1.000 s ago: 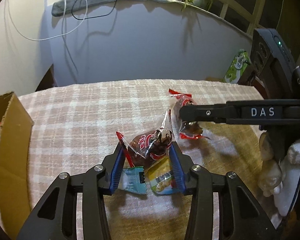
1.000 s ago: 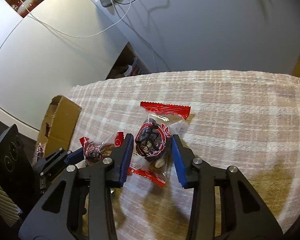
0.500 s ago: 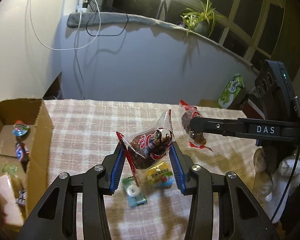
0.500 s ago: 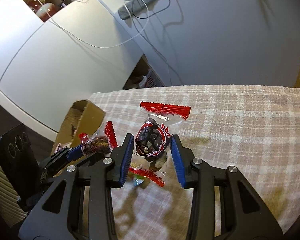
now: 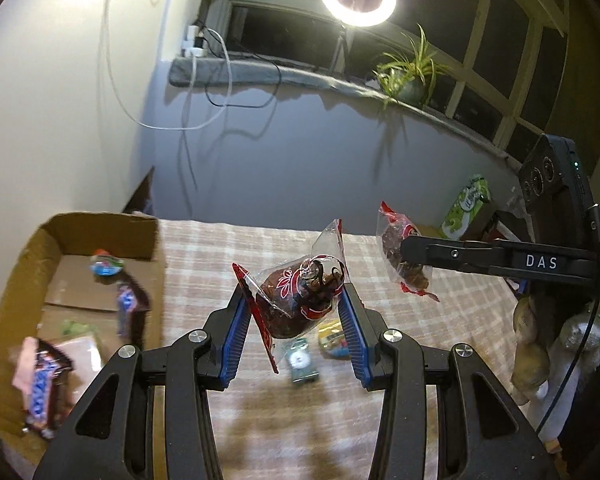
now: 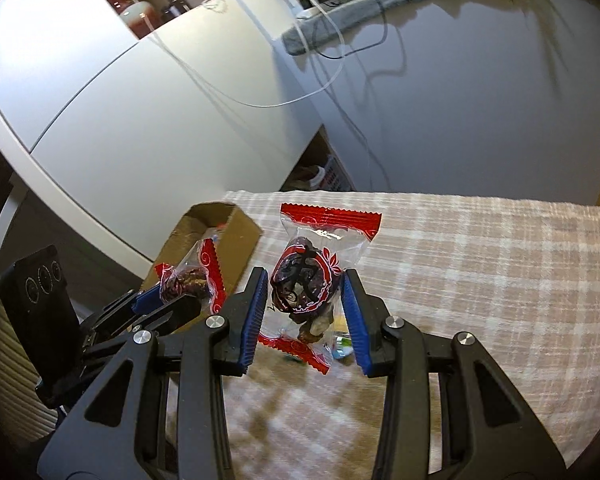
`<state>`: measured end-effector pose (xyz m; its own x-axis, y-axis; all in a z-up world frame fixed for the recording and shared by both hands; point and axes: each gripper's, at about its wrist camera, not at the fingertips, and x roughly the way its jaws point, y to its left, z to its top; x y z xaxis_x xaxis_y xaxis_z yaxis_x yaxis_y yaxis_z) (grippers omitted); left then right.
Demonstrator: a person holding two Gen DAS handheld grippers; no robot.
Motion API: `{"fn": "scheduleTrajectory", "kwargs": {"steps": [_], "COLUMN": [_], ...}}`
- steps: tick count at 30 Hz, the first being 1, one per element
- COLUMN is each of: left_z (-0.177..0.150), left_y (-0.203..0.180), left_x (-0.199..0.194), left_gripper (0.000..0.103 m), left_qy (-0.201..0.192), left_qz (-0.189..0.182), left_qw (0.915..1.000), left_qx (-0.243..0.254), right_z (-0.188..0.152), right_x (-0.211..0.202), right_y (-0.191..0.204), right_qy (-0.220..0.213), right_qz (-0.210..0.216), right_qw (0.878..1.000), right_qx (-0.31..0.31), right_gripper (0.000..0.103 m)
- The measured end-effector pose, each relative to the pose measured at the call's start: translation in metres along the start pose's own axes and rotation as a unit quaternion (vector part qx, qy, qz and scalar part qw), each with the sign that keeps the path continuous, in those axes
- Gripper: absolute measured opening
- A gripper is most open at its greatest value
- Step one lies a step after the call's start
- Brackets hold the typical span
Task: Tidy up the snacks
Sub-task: 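Grasp a red-wrapped chocolate with the left tool while the right tool grasps another, then carry the red-wrapped chocolates over the box with both tools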
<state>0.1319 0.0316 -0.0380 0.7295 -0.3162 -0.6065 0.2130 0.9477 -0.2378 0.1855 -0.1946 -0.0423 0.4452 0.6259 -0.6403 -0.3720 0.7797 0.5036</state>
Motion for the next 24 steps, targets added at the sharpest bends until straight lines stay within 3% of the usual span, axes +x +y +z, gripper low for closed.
{"fn": "scheduleTrajectory", "kwargs": {"steps": [10, 24], "left_z": [-0.001, -0.005], "left_y": [0.045, 0.114], "left_x": [-0.038, -0.064], "left_gripper": [0.043, 0.043], "left_qy": [-0.026, -0.044], "left_qz": [0.041, 0.102], "left_qw": [0.9982, 0.9915], "left_qx": [-0.034, -0.068], "right_z": [0.004, 0.009], "right_x": [0.011, 0.066], "right_y": [0.057, 0.132], "right_qy": [-0.005, 0.019], "right_qz": [0.013, 0.036], "right_qw": [0.999, 0.996], "right_qx": [-0.039, -0.084], "right_gripper": [0.040, 0.040]}}
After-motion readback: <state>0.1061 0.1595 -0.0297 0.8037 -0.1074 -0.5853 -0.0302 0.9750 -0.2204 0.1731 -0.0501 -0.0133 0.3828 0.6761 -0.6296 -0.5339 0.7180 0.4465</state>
